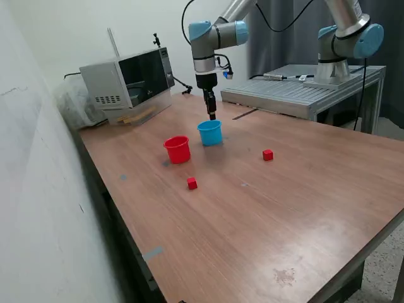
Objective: Place red objects in the red bin, and blue objects in the blue bin.
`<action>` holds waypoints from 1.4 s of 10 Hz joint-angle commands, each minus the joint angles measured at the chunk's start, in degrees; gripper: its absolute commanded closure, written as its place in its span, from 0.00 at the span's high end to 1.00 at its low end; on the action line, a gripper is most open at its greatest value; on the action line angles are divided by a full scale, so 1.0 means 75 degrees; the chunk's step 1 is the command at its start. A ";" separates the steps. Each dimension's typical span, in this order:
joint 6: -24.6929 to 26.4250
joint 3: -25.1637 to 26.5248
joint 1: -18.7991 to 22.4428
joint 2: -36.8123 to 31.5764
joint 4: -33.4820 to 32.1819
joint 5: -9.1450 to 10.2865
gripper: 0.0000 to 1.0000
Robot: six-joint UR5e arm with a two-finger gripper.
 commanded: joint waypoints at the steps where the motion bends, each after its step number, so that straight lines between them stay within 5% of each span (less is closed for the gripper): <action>1: -0.0157 -0.0006 0.0069 -0.0041 0.0018 0.0017 1.00; 2: -0.0157 0.0017 0.0231 -0.0285 0.0076 0.0040 1.00; 4: -0.0017 0.0215 0.1387 -0.1081 0.0567 0.0063 1.00; 8: 0.2067 0.0356 0.2832 -0.1495 0.0757 0.0075 1.00; 14: 0.2280 0.0368 0.3092 0.0013 -0.0073 0.0099 1.00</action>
